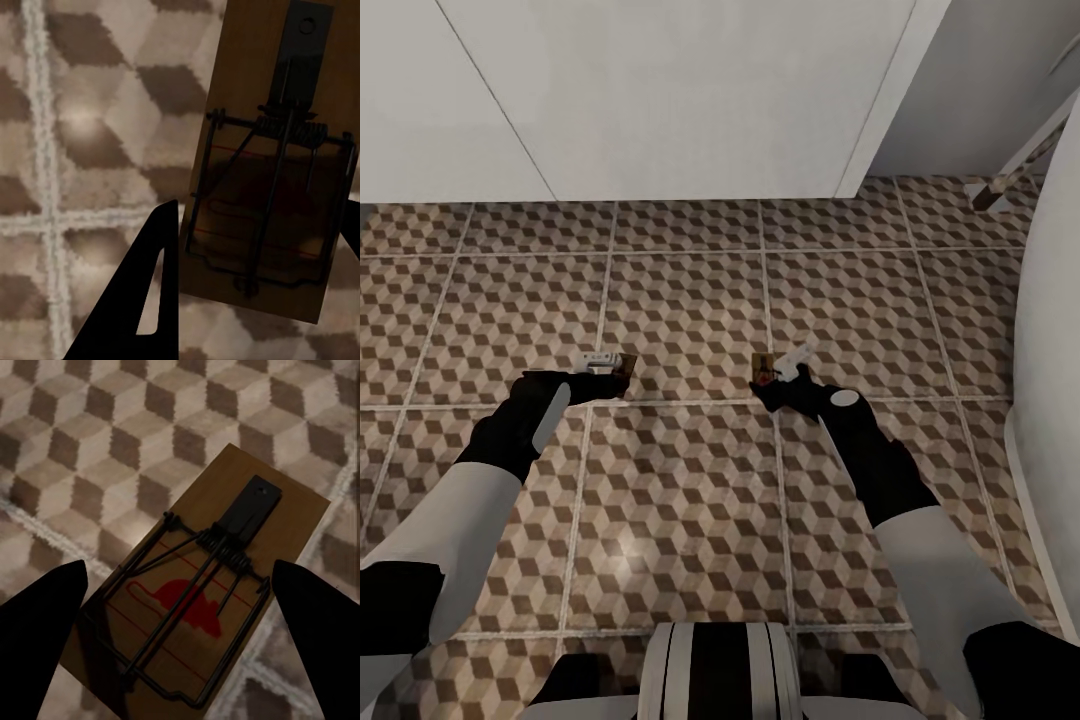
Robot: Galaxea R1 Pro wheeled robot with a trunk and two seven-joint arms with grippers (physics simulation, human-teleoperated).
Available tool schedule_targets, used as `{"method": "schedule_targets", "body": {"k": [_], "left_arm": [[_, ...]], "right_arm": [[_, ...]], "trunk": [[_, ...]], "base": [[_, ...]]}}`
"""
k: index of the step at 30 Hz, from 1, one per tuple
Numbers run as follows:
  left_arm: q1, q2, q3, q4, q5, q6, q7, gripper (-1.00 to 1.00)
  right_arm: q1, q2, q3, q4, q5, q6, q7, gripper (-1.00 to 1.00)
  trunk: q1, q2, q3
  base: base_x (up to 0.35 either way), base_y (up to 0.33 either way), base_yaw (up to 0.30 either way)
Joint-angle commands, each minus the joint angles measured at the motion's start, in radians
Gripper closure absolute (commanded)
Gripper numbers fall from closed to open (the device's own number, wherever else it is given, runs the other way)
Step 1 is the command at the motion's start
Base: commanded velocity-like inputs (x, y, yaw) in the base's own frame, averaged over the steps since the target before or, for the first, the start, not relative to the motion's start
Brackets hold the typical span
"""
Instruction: Take the four mousetraps from the cabinet in the bathroom and place them on the bathroom floor. Make sure all four end up on the same floor surface, and ensure that at least two of them are either under or directly next to the same bathroom sink.
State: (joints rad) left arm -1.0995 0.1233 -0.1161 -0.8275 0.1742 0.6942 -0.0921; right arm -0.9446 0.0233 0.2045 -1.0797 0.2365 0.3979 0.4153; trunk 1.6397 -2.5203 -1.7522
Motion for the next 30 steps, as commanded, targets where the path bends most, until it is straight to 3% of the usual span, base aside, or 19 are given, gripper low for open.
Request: {"method": "schedule_targets", "body": {"k": [1,30], "left_arm": [[0.000,0.001,-0.004,-0.001,0.007,0.005,0.005,1.00],[0.000,0.001,-0.004,0.002,0.007,0.007,0.006,1.00]], "right_arm": [[0.000,0.000,-0.001,-0.004,0.011,0.004,0.007,1.00],[0.000,0.009,0.007,-0.019,0.007,0.007,0.022,1.00]], "trunk": [[0.000,0.000,-0.001],[0.000,0.000,-0.001]], "base": [[0.000,0.000,0.000],[0.000,0.000,0.000]]}}
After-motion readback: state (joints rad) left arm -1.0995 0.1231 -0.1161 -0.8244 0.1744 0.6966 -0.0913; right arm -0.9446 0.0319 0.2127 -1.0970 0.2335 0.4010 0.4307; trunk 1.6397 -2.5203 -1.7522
